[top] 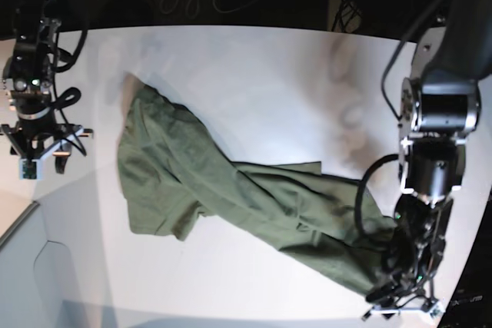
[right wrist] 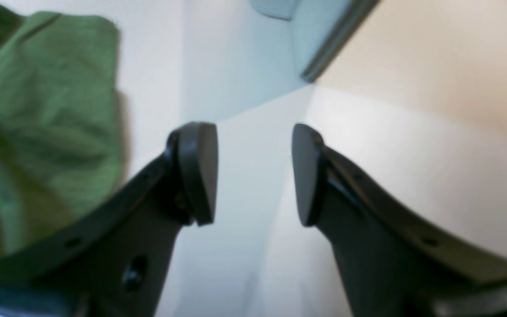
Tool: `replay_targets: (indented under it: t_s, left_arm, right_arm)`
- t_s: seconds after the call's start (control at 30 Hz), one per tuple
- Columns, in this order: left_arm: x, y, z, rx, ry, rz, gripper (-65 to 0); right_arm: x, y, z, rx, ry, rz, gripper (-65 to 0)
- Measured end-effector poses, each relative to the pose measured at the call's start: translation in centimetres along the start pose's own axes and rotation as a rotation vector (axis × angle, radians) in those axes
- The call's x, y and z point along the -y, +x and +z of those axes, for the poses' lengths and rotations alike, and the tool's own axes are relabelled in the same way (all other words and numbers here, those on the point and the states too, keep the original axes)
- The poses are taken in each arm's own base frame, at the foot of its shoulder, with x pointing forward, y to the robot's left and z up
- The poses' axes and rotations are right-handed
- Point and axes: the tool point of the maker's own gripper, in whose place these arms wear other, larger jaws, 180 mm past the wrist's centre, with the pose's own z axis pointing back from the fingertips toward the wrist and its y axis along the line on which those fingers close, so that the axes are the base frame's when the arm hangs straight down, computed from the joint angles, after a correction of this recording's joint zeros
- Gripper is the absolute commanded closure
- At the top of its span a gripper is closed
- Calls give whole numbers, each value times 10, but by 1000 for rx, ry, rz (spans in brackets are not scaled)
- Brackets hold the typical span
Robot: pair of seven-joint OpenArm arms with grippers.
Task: Layout the t-shirt on the table in an organized manner, then fold the t-shirt properly
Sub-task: 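Grasp the shirt end with the left gripper and pull it outward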
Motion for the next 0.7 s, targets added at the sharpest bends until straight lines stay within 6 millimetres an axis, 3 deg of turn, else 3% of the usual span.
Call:
replay_targets:
  t_s: [0.07, 0.13, 0.27, 0.37, 0.43, 0.53, 0.7]
  left_arm:
    - [9, -9, -4, -34, 1, 12, -397]
    - [11, -10, -4, -38, 1, 11, -400]
    - [2, -10, -5, -38, 16, 8, -401]
    - [-13, -17, -3, -38, 30, -6, -401]
    - [-36, -25, -1, -46, 59, -16, -402]
    - [-73, -57, 5, -86, 110, -42, -402]
    - [-112, -119, 20, -188, 163, -65, -402]
  right_arm:
    - [-1, -4, 2, -8, 4, 5, -278]
    - [-4, -3, 7, -4, 10, 18, -278]
    - [-10, 2, 11, 12, 22, 15, -278]
    - [-11, 6, 14, 27, 24, 16, -278]
    - [-13, 5, 14, 24, 25, 12, -278]
    - [-16, 4, 15, 22, 27, -2, -278]
    - [-18, -1, 17, 13, 32, -1, -278]
